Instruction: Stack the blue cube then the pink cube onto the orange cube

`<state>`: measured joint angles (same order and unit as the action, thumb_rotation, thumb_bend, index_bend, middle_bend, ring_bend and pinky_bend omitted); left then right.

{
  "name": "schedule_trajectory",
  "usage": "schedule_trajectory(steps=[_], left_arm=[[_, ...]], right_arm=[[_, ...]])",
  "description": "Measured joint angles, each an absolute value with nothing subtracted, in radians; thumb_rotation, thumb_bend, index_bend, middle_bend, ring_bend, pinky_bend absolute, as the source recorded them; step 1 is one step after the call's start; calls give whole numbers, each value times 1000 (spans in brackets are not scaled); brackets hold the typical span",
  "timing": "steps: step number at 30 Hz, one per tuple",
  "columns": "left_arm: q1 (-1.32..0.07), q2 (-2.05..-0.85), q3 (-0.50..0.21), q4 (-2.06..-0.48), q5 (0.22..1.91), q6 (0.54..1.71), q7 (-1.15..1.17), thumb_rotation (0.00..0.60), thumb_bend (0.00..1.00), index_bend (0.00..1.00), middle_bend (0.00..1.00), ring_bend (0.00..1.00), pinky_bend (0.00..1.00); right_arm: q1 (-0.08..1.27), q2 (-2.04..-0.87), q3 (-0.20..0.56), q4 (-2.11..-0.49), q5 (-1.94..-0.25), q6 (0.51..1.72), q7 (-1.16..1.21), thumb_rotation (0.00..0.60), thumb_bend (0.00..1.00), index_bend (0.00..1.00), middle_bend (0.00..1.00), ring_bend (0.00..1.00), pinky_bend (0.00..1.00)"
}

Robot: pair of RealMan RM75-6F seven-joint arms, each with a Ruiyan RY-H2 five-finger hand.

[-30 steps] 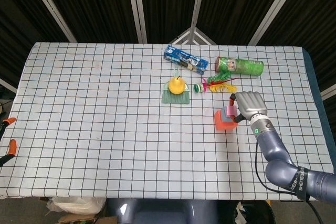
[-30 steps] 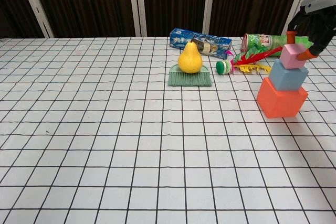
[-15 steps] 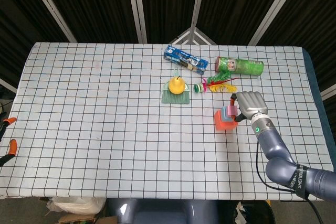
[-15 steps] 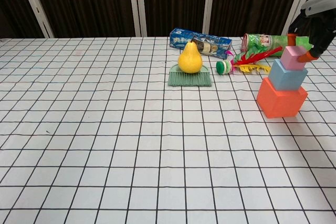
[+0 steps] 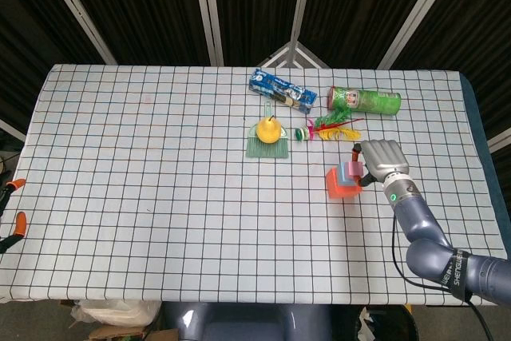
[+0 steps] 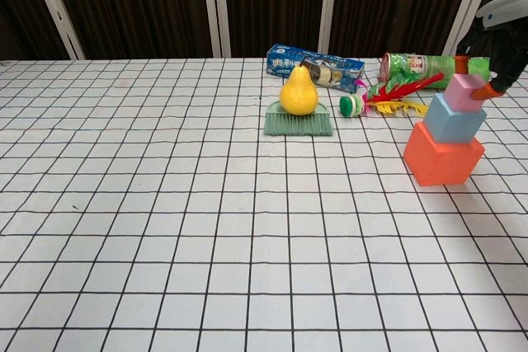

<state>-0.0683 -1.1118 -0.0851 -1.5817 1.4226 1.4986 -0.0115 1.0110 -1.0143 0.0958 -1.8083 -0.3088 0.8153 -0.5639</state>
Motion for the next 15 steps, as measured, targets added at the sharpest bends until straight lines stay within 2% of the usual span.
schedule_trajectory(steps=[2,7,15], left_arm=[[-68,-1112,-85,-1582,1422,1498,-11,600,584,191,68,0,0],[-68,-1112,-85,-1583,1422,1500,-10,600,585,192,68,0,0],[-67,-1110,-85,-1583,1423,1500,-14,600,585,192,68,0,0]], right_arm=[[1017,-1009,89,-1811,-306,810,-564,600,470,176,1000,1000,929],[1021,-1006,85,-1813,-306,811,-554,600,470,73,1000,1000,929],[1028,-983,67,-1832,-305,799,-546,600,470,68,1000,1000,929]])
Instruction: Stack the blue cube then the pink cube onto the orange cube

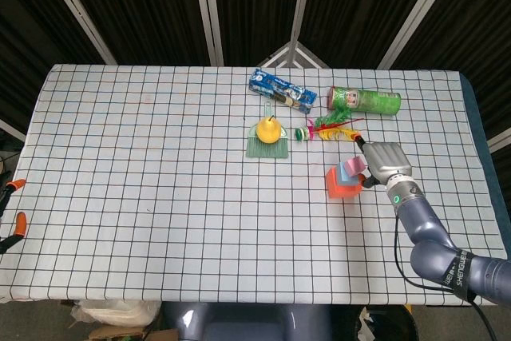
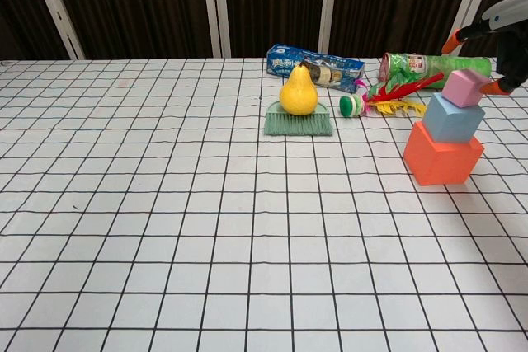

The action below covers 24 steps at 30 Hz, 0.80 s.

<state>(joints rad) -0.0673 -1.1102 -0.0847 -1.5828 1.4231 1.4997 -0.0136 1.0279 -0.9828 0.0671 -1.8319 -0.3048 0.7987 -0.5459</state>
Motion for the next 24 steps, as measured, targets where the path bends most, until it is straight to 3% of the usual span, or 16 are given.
schedule_trajectory(steps=[8,16,24], left_arm=[[-65,-1108,-81,-1584,1431,1504,-18,600,585,192,68,0,0],[-63,-1106,-81,-1583,1432,1507,-25,600,585,192,68,0,0],[-64,-1109,-83,-1584,1429,1508,-15,600,585,192,68,0,0]], right_arm=[[1042,-948,50,-1875,-297,813,-546,600,469,70,1000,1000,929],[1025,-990,63,-1832,-341,848,-501,600,470,266,1000,1000,929],[1001,-1032,68,-1777,-397,833,-460,600,470,323,1000,1000,929]])
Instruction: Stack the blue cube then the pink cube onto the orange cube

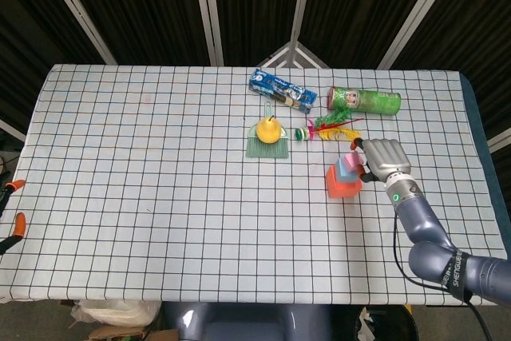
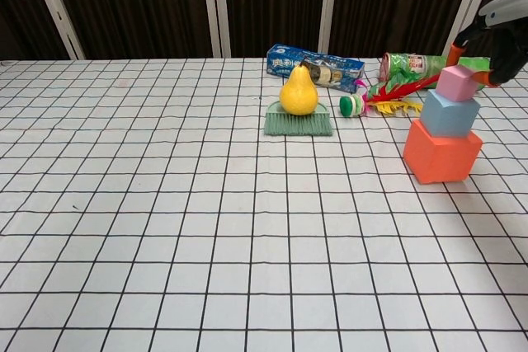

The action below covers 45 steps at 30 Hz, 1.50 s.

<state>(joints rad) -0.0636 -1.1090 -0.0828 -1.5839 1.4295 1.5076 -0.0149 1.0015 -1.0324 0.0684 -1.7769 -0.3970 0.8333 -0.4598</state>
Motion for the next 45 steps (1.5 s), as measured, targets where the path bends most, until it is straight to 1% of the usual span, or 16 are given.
schedule_trajectory(steps=[8,16,25,34,40,45], left_arm=[[-66,-1111,-83,-1585,1426,1502,-7,600,585,192,67,0,0],[-70,-1112,-81,-1585,1428,1495,-6,600,585,192,67,0,0],[-69,-1110,-82,-1585,1424,1494,-9,600,585,192,67,0,0],[-68,-1109,-81,-1586,1427,1496,-13,600,585,192,67,0,0],[-69,-1106,-82,-1583,1426,1494,-23,600,585,192,67,0,0],[-73,-1104,-81,-1581,1425,1484,-30,600,585,192,67,0,0]], right_arm=[[984,-1051,77,-1754,-435,837,-431,600,470,405,1000,1000,929],[961,-1053,88,-1753,-479,859,-406,600,470,459,1000,1000,929],[951,-1038,92,-1781,-485,878,-412,600,470,484,1000,1000,929],[960,-1039,88,-1818,-442,918,-462,600,470,503,1000,1000,929],[962,-1052,89,-1838,-421,957,-483,600,470,523,1000,1000,929],[959,-1058,95,-1874,-403,1012,-501,600,470,544,1000,1000,929]])
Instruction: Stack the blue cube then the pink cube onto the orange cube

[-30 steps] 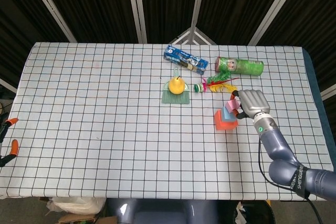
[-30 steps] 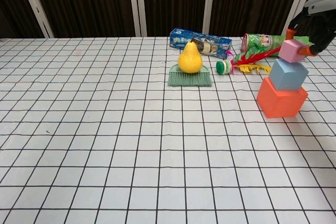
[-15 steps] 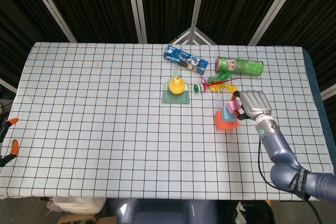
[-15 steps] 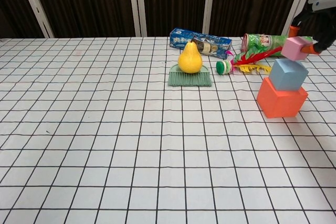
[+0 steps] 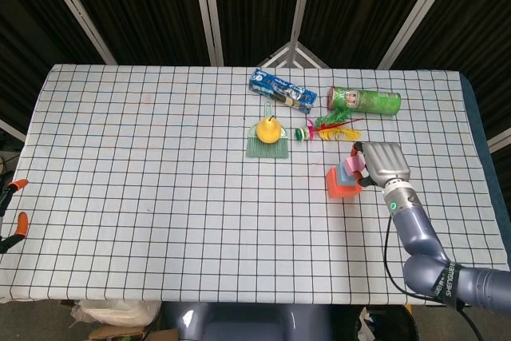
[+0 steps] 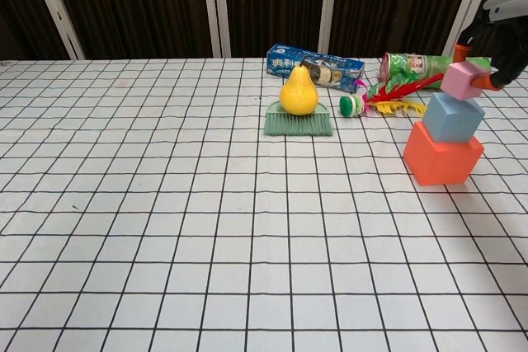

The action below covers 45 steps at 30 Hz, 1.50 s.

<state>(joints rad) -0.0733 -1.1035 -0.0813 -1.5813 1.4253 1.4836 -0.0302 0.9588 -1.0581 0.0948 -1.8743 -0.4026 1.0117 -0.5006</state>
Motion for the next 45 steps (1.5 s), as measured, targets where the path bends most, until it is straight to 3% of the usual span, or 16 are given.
schedule_trajectory(steps=[14,45], left_arm=[[-71,-1088,-76,-1574,1437,1483,-75,600,585,192,67,0,0],[-77,-1087,-76,-1578,1427,1469,-64,600,585,192,67,0,0]], right_arm=[[970,-1116,132,-1934,-285,1158,-593,600,486,583,1000,1000,929],[927,-1141,169,-1918,-258,1178,-624,600,507,608,1000,1000,929]])
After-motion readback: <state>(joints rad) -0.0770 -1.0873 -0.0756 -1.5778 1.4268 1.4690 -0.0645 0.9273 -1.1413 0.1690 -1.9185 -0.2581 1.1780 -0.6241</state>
